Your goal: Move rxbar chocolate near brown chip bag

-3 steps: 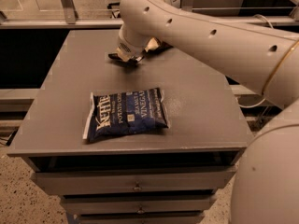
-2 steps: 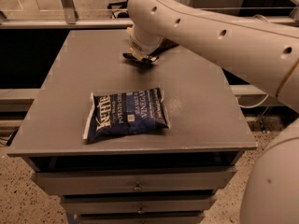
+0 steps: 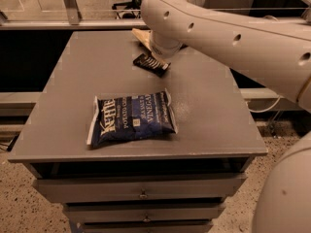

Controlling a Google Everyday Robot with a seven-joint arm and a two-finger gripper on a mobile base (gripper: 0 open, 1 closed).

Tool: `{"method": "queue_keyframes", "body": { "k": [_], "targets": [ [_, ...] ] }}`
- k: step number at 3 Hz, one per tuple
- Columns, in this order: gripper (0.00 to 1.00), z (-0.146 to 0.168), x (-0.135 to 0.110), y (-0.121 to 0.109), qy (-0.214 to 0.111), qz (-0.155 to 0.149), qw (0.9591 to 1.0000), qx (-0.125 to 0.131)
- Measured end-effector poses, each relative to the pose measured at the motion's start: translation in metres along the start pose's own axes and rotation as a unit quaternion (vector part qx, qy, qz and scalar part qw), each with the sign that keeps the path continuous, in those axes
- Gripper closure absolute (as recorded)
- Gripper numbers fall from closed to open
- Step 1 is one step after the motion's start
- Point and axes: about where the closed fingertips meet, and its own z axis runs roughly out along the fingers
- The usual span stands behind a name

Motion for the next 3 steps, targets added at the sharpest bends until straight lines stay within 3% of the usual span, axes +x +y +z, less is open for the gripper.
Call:
{"method": "queue_keyframes", "body": {
  "k": [1,2,3],
  "targets": [
    [0.82,0.009,0.015,-0.007,0.018,0.018,0.9997,0.001],
    [0.43,0.000,0.014,-0.016,0.009,0.047,0.9988,0.001],
    [0.20,-0.005,0.013,-0.020,0.007,0.054,0.9985,0.002]
  ]
}}
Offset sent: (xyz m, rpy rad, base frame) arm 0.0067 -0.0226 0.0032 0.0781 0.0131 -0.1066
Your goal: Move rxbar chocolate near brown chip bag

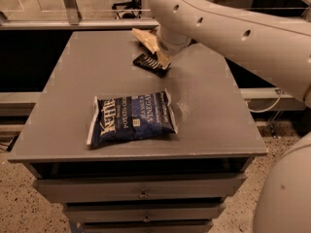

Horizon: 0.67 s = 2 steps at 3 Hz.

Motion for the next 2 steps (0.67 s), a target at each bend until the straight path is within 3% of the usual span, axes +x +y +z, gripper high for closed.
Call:
{"method": "queue_keyframes", "body": {
  "k": [1,2],
  "targets": [
    [0.00,-0.013,0.021,-0.011,-0.019,0.025,0.9995,-0.001],
    [0.00,-0.034,0.048,-0.024,-0.054,0.045,0.9975,-0.002]
  ]
}}
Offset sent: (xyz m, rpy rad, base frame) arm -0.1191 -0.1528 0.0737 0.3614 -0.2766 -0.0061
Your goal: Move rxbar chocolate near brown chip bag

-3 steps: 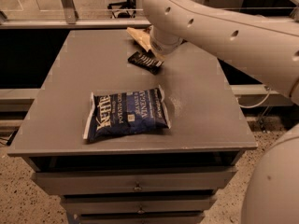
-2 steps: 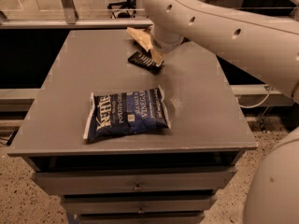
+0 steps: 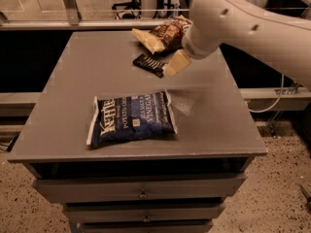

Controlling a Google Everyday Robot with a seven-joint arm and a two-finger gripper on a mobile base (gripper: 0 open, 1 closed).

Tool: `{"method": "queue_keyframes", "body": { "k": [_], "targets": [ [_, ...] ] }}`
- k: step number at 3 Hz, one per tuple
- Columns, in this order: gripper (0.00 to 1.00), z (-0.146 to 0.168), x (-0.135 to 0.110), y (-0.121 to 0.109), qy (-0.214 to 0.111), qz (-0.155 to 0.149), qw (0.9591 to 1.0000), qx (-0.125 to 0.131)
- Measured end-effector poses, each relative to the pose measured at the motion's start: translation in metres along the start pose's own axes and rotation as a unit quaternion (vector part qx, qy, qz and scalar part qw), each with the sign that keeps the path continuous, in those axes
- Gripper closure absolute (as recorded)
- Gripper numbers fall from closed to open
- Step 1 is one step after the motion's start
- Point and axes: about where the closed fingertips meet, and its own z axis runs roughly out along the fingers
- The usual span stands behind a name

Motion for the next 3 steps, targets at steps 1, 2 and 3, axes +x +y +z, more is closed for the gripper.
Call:
{"method": "queue_keyframes", "body": {
  "k": [1,2,3],
  "targets": [
    [0.00,-0.042,0.037,-0.015,-0.072,0.014,0.9973,-0.008],
    [0.00,-0.054,0.055,-0.027,-0.143,0.033,0.9892,-0.008],
    [0.00,-0.068,0.040,-0.025,-0.207,0.043,0.9774,-0.005]
  ]
}}
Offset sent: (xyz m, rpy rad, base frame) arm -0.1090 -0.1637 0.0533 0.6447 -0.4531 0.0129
